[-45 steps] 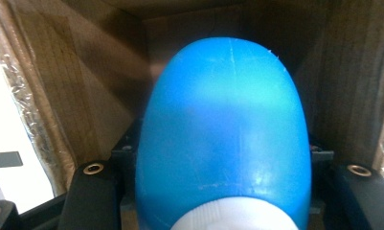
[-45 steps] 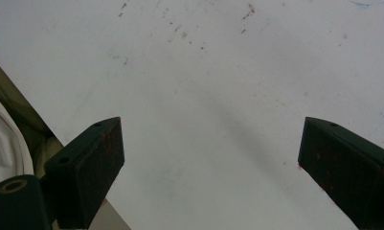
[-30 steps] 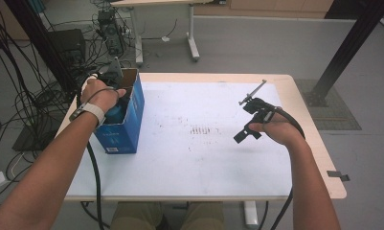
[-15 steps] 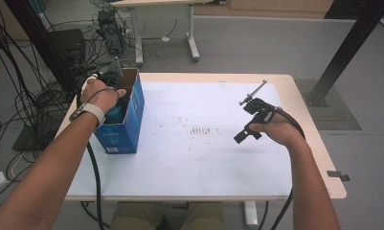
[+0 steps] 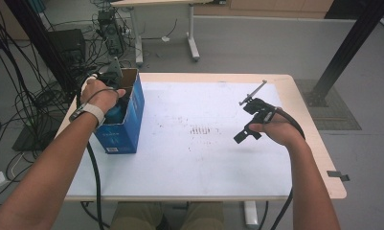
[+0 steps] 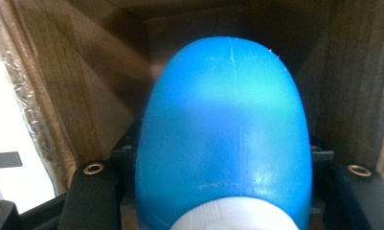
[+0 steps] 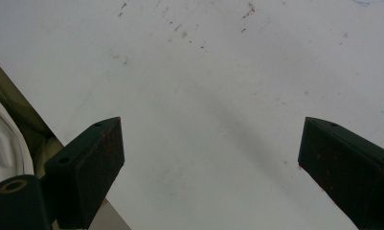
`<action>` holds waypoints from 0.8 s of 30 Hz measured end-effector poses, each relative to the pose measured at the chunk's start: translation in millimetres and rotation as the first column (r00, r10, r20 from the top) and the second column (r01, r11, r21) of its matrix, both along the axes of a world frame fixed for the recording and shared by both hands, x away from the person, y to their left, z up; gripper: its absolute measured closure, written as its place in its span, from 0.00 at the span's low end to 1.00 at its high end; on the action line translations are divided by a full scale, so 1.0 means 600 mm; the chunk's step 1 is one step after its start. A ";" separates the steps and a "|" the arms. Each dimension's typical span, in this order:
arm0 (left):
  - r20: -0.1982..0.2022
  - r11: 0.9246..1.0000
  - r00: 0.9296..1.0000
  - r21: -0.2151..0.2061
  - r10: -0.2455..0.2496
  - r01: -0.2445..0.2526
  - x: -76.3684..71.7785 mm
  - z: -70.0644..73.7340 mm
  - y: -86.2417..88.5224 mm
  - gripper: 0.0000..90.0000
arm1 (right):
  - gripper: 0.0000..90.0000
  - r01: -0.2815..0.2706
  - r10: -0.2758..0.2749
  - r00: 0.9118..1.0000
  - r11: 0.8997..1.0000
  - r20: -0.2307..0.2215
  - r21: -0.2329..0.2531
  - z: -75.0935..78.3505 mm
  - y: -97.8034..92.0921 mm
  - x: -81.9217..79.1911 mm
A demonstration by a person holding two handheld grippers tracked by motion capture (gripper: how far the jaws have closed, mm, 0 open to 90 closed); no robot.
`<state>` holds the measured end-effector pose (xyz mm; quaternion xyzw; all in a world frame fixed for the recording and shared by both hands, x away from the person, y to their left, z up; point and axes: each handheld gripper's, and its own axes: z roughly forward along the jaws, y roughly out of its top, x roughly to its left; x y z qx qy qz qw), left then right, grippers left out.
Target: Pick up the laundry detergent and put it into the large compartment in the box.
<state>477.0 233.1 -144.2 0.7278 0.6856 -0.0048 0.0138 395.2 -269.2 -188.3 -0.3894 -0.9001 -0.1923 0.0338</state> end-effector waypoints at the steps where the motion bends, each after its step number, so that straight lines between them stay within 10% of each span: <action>1: 0.000 1.000 1.000 0.000 0.000 0.000 0.000 0.000 0.000 0.43 | 0.09 0.001 -0.001 1.000 1.000 0.000 0.000 0.000 0.000 0.000; 24: 0.000 1.000 1.000 0.000 -0.002 0.002 0.000 0.000 0.000 0.43 | 0.09 -0.001 0.001 1.000 1.000 -0.001 0.001 -0.002 0.000 0.000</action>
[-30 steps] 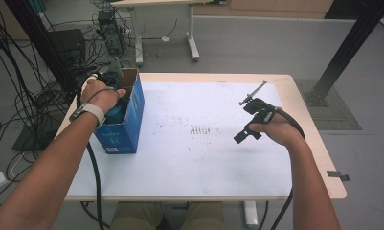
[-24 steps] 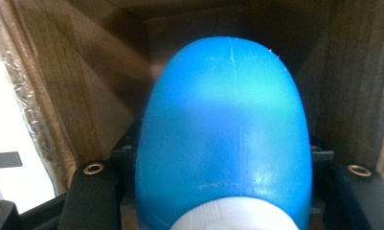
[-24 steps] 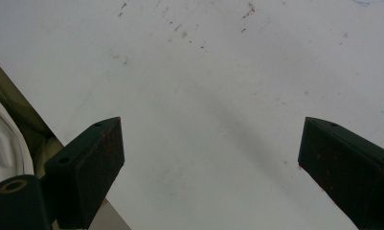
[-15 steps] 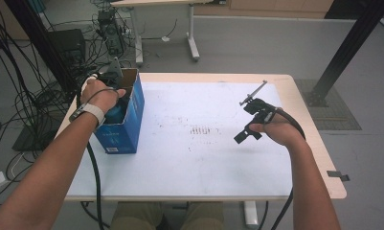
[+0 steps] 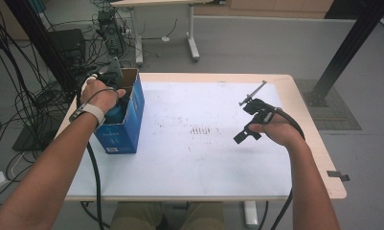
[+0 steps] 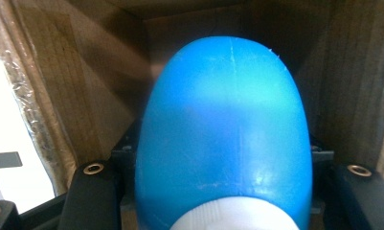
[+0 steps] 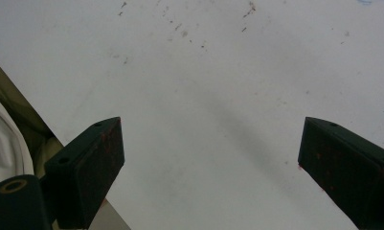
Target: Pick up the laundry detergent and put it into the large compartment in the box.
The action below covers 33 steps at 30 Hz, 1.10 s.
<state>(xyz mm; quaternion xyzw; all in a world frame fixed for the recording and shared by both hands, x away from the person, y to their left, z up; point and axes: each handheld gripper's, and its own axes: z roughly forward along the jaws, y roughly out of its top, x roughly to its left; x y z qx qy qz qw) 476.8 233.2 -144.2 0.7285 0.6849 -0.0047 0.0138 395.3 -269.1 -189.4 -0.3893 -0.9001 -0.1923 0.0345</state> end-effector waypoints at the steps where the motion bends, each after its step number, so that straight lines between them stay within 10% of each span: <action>1: 0.002 1.000 1.000 0.000 0.003 -0.003 -0.001 0.000 0.000 0.43 | 0.09 0.002 -0.002 1.000 1.000 0.001 0.001 0.000 0.000 0.000; 33: 0.014 1.000 1.000 -0.008 0.000 0.000 -0.005 -0.001 0.005 0.42 | 0.09 0.001 -0.001 1.000 1.000 0.000 -0.007 0.000 0.002 -0.003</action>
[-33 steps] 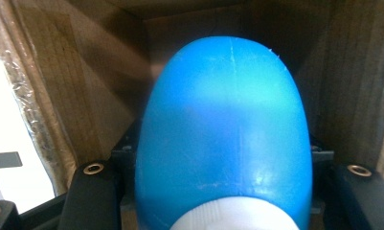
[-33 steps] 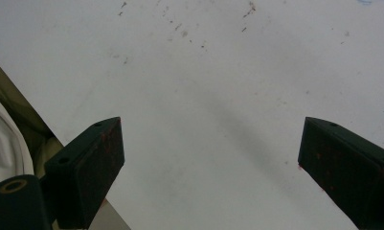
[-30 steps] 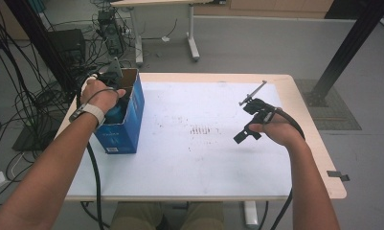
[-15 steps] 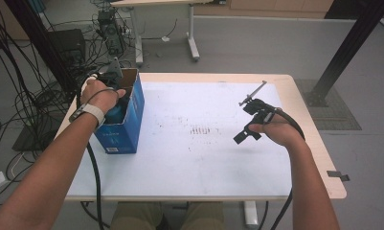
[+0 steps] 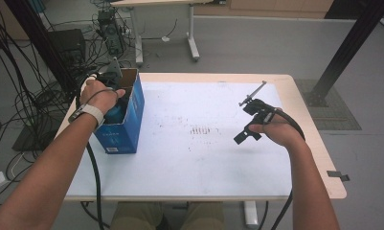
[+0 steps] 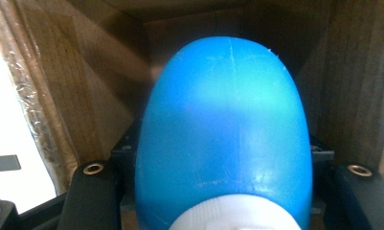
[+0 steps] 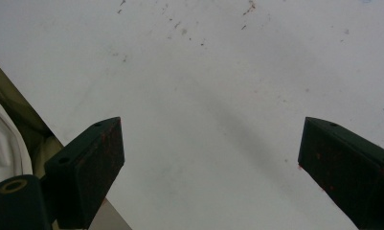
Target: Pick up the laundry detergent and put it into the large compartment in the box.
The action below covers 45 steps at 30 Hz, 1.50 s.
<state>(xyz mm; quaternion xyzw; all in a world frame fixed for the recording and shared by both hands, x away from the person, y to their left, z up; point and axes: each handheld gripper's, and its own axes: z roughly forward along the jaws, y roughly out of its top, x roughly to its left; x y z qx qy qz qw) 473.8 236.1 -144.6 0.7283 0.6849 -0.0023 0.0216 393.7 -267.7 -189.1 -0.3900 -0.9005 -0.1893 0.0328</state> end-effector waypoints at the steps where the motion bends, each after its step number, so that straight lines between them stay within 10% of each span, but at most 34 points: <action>1: 0.000 1.000 1.000 0.000 0.000 0.000 0.000 0.000 0.000 0.42 | 0.09 -0.001 0.001 1.000 1.000 0.000 0.000 0.000 0.000 0.000; 45: 0.018 0.998 1.000 -0.055 -0.017 0.018 -0.019 0.022 0.021 0.32 | 0.09 -0.026 0.025 1.000 1.000 -0.006 -0.013 0.009 0.024 0.003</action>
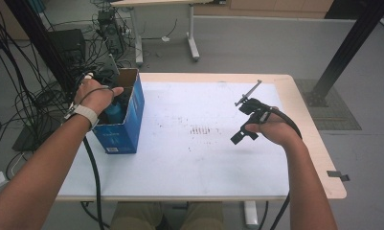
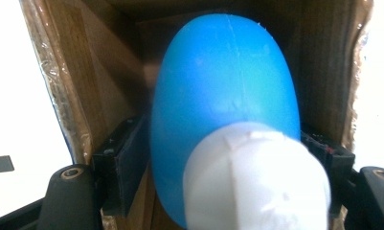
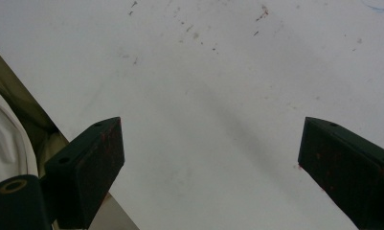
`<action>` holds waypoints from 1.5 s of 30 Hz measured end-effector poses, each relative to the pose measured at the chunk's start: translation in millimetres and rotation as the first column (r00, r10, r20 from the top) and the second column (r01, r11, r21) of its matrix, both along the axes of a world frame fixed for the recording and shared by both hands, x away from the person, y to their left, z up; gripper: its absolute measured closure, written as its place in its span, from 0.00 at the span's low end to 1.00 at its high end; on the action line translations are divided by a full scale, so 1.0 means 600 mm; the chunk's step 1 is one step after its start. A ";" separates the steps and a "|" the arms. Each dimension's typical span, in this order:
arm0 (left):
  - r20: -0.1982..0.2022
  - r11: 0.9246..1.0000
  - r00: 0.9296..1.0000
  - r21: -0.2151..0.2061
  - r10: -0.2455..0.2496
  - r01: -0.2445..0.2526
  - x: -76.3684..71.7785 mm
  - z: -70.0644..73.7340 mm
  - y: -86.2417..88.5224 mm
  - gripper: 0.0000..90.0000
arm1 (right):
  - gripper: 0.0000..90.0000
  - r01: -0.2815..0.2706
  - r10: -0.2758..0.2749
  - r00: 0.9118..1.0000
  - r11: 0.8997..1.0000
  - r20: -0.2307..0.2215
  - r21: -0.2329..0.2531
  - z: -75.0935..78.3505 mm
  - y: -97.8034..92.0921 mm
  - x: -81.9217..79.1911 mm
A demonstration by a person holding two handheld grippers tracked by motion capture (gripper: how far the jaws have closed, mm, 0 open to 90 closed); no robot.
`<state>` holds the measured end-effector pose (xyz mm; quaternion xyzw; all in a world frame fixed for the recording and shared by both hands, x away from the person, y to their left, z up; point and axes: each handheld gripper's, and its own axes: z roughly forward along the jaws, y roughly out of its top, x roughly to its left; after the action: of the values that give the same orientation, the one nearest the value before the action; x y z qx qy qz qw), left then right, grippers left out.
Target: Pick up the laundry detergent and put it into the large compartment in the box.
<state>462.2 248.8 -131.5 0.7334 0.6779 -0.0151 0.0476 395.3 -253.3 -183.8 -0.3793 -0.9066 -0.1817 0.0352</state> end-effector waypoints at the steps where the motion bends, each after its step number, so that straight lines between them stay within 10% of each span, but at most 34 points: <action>1: 0.000 1.000 1.000 0.000 -0.002 0.002 -0.001 0.001 0.000 0.32 | 0.09 0.000 0.000 1.000 1.000 -0.002 -0.002 0.001 0.002 0.000; 27: 0.014 0.995 0.998 -0.073 -0.066 0.066 -0.018 0.055 0.008 0.15 | 0.09 -0.016 0.016 1.000 1.000 0.012 -0.003 0.009 0.014 -0.005; 45: 0.034 0.993 0.993 -0.036 -0.110 0.111 -0.022 0.129 -0.012 0.14 | 0.09 -0.005 0.006 1.000 1.000 0.016 -0.007 0.017 0.008 -0.011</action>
<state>449.2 241.5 -53.8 0.7688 0.6352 -0.0188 0.0712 388.8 -248.5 -173.5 -0.3754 -0.9085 -0.1816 0.0270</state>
